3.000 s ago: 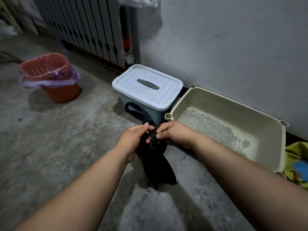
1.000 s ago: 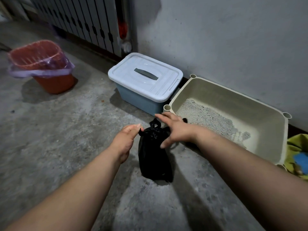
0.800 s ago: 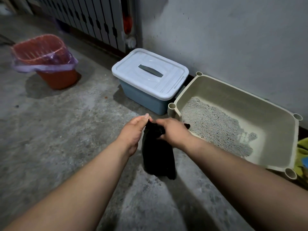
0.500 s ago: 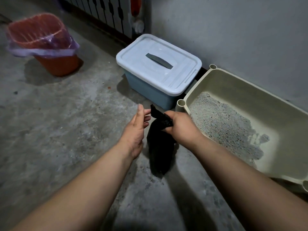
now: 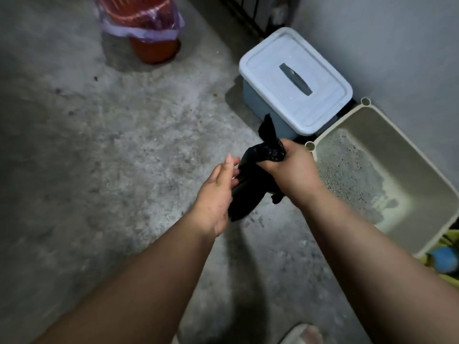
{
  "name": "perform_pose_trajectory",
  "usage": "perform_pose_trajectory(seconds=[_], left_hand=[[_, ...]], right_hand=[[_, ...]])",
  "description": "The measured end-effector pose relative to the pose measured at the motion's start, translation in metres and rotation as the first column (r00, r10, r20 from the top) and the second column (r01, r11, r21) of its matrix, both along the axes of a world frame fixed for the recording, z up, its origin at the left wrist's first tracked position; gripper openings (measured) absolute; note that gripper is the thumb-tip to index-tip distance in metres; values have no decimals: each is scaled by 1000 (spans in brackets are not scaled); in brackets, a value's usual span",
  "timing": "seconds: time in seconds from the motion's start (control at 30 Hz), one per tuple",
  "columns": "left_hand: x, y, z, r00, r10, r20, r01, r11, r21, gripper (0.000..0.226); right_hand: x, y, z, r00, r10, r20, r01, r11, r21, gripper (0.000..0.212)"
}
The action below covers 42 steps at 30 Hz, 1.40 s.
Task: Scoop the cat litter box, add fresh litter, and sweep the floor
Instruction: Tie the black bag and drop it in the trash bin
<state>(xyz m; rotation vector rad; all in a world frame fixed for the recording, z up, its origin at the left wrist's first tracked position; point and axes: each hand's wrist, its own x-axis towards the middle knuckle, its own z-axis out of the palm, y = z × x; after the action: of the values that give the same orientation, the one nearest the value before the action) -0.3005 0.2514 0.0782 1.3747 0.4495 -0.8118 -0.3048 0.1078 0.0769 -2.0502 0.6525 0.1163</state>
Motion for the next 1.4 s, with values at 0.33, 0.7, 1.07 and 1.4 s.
perform_pose_trajectory(seconds=[0.33,0.7,1.07,1.4], left_hand=[[59,90,121,960,-256,118,232,956,181,59],[219,149,186,873,-341,348,73,798,598,19],[411,154,194,861,-257,439,-125,730,672,20],[555,144,147,896,-220,386,-115,724,680,20]], right_hand=[[68,99,149,998,-39,-46,43,994,96,13],[237,155,242,997,53,59,-60,991,122,13],[434,148,250,995,95,30,-99,984,151,15],[566,161,214,998,67,-7,-66,992,105,15]])
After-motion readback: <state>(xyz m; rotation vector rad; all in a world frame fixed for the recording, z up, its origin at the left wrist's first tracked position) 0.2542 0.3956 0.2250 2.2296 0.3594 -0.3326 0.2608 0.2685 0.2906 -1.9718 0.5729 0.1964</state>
